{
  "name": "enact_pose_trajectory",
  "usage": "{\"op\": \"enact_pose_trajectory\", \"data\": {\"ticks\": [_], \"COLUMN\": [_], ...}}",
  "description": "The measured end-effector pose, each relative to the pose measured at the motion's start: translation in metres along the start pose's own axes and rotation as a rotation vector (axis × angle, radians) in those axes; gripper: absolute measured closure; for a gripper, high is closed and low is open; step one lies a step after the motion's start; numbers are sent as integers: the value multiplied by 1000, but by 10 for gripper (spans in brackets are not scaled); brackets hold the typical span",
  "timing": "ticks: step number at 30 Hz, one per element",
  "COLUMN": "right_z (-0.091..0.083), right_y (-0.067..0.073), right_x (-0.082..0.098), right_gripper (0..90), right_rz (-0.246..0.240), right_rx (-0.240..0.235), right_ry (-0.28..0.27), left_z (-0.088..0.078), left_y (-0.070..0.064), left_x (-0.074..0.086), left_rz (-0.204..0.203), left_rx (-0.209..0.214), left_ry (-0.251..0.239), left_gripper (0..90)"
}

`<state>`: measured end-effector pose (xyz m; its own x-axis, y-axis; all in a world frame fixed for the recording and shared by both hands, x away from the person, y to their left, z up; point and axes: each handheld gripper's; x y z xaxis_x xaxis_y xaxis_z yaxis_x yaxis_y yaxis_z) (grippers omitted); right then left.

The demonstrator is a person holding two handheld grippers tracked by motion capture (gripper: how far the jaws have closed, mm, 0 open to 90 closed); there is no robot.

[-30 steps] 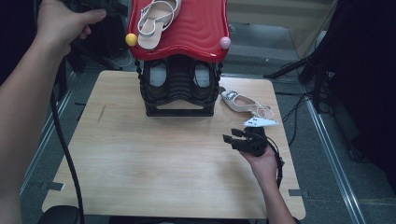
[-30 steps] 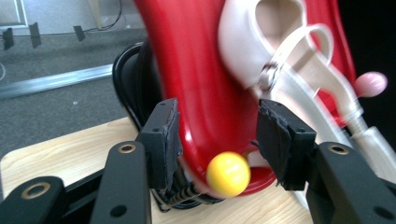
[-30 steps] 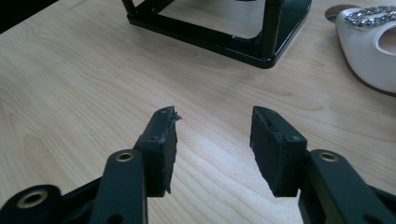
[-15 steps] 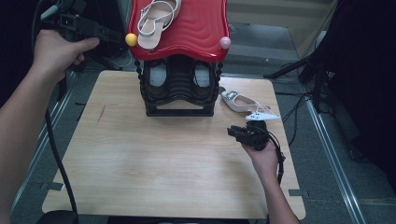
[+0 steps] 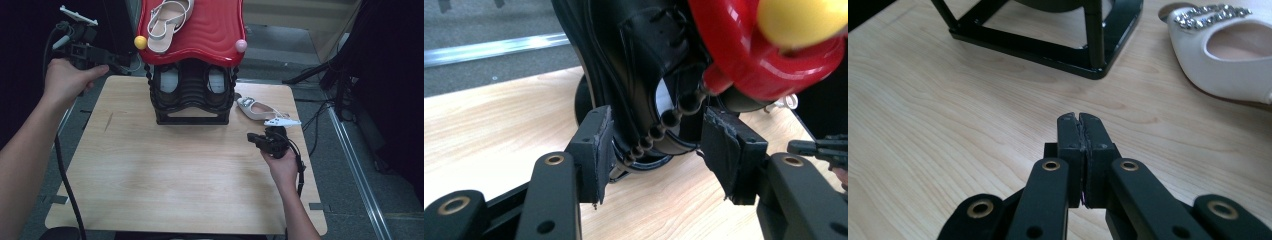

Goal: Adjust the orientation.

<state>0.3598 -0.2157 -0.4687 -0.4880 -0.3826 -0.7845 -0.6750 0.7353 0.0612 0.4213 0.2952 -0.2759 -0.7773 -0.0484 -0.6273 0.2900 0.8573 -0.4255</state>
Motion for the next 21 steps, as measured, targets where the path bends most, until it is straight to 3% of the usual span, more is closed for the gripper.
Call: {"op": "enact_pose_trajectory", "data": {"ticks": [4,11,18,21], "right_z": [0,3,7,7], "right_y": [-5,-12,-20,-24], "right_x": [1,-1,-2,-3], "right_gripper": [900,900,900,900], "right_rz": [26,21,35,51], "right_rx": [-3,20,27,18], "right_ry": [-4,-6,18,15], "left_z": [7,22,36,40], "left_y": [2,6,8,8], "left_x": [10,30,51,59], "left_rz": [1,7,-8,-4], "left_rx": [2,-3,23,5], "left_ry": [4,31,47,46], "left_gripper": [470,471,476,478]}}
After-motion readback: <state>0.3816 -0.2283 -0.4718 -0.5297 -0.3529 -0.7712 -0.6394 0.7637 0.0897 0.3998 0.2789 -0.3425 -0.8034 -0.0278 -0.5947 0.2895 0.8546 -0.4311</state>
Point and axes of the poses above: each handheld gripper's, and its own axes: z roughly forward along the jaws, x roughly out of its underside, y roughly to its left, and after that the axes turned 10 degrees about -z, right-handed
